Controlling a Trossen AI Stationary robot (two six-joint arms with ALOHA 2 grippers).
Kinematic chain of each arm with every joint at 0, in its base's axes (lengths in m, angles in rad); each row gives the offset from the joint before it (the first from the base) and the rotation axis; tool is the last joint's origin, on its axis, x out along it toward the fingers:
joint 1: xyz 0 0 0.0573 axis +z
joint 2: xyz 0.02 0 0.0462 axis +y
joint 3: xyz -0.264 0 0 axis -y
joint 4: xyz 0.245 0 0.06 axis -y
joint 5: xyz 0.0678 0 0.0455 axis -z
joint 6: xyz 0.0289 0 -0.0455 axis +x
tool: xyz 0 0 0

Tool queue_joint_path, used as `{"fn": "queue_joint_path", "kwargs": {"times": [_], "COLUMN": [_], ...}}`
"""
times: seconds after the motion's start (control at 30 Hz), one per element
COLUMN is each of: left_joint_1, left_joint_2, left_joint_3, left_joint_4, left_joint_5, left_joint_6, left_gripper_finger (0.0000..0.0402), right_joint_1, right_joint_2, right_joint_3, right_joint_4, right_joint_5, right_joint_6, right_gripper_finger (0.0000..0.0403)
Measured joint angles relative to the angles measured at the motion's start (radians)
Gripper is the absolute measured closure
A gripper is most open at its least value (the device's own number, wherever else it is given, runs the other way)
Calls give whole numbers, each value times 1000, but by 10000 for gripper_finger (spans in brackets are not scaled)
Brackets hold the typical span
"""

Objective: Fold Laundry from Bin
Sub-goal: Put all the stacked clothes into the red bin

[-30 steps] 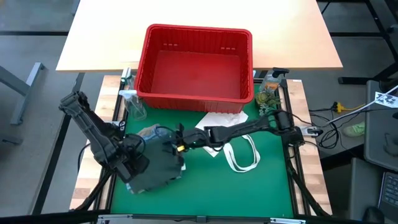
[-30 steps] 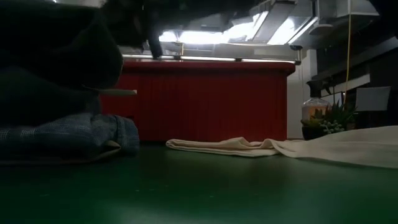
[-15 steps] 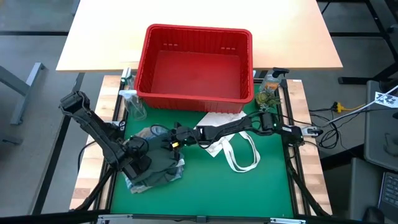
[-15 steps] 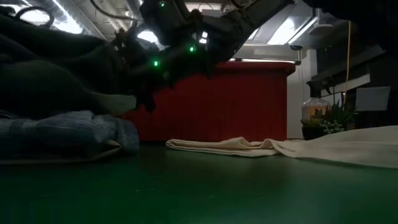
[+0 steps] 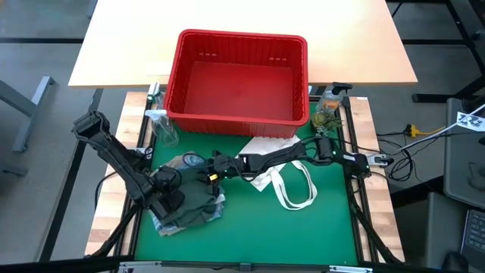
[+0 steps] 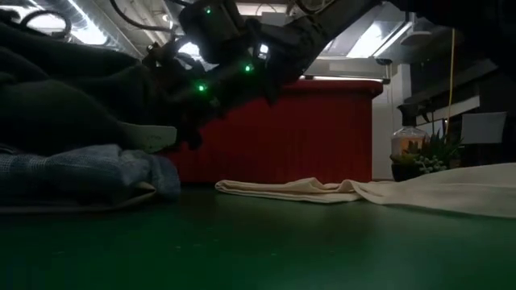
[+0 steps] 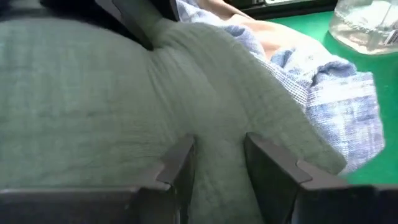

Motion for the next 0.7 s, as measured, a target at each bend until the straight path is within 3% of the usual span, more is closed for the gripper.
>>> {"fn": "queue_joint_path", "kwargs": {"times": [0.37, 0.7], "left_joint_1": [-1, -10], "left_joint_2": [0, 0], "left_joint_3": [285, 432], "left_joint_4": [-289, -281], "left_joint_5": [15, 7], "left_joint_6": [13, 37], "left_gripper_finger": [218, 218], "right_joint_1": [2, 9], "right_joint_2": [-86, -93], "right_joint_3": [125, 296], "right_joint_4": [-136, -339], "right_joint_5": [-69, -163], "right_joint_6": [-12, -30], "right_gripper_finger": [260, 260]}}
